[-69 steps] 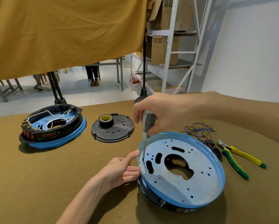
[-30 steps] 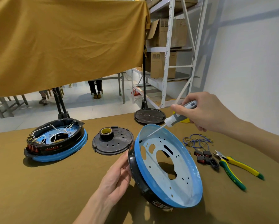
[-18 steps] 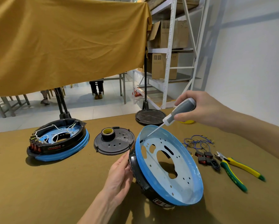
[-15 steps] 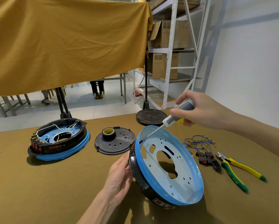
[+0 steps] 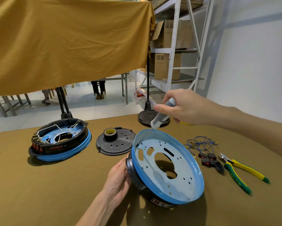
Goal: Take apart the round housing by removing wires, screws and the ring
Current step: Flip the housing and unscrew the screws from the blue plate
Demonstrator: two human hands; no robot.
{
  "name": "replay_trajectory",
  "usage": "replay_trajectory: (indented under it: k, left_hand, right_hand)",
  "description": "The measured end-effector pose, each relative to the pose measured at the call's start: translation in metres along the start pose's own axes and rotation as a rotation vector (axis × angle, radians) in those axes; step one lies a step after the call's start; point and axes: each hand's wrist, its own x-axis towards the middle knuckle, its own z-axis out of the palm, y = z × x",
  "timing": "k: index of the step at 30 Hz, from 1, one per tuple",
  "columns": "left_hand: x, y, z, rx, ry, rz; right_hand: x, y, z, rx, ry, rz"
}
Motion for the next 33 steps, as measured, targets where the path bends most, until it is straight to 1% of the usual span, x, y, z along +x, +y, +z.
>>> replay_trajectory:
  k: [2, 5, 7, 9, 11, 12, 15, 16, 19, 20, 21, 24, 25, 29, 30, 33]
  left_hand:
    - [0.0, 0.0, -0.001, -0.007, 0.003, -0.008]
    - [-0.002, -0.001, 0.0, 0.013, 0.023, 0.001]
    - [-0.003, -0.001, 0.001, 0.04, 0.035, 0.007]
    - [-0.004, -0.001, 0.002, 0.037, 0.055, 0.002]
    - [-0.004, -0.001, 0.002, 0.028, 0.072, -0.015]
    - [-0.004, -0.001, 0.002, 0.022, 0.081, -0.026]
    - [-0.006, -0.002, 0.002, 0.022, 0.106, -0.04]
    - [-0.007, -0.002, 0.002, 0.028, 0.107, -0.04]
    - [-0.01, -0.002, 0.003, 0.041, 0.11, -0.039]
    - [-0.01, -0.002, 0.004, 0.043, 0.114, -0.039]
    - [-0.011, -0.002, 0.004, 0.049, 0.118, -0.039]
    - [-0.011, -0.003, 0.004, 0.068, 0.115, -0.038]
    - [-0.011, -0.003, 0.004, 0.061, 0.114, -0.043]
    - [-0.01, -0.005, 0.003, 0.08, 0.107, -0.061]
    - [-0.01, -0.005, 0.003, 0.092, 0.115, -0.062]
    - [-0.01, -0.005, 0.004, 0.098, 0.122, -0.066]
  right_hand:
    - [0.004, -0.005, -0.005, 0.03, -0.086, -0.028]
    - [0.009, -0.012, -0.011, -0.031, -0.189, -0.068]
    - [0.01, -0.014, -0.008, -0.137, -0.169, -0.04]
    - [0.012, -0.018, -0.002, -0.243, -0.093, -0.011]
    - [0.017, -0.019, 0.001, -0.22, -0.046, -0.039]
    - [0.019, -0.019, 0.001, -0.179, -0.069, -0.064]
    - [0.022, -0.021, -0.004, -0.09, -0.228, -0.074]
    - [0.023, -0.02, -0.002, -0.103, -0.225, -0.062]
    - [0.024, -0.019, 0.008, -0.27, -0.075, -0.046]
    - [0.025, -0.018, 0.01, -0.284, -0.055, -0.052]
    - [0.027, -0.018, 0.01, -0.262, -0.078, -0.066]
    - [0.028, -0.019, 0.004, -0.129, -0.28, -0.086]
    - [0.027, -0.018, 0.004, -0.101, -0.302, -0.083]
    - [0.022, -0.016, 0.017, -0.225, -0.143, -0.066]
    - [0.023, -0.014, 0.018, -0.198, -0.157, -0.065]
    - [0.024, -0.015, 0.01, -0.18, -0.307, -0.137]
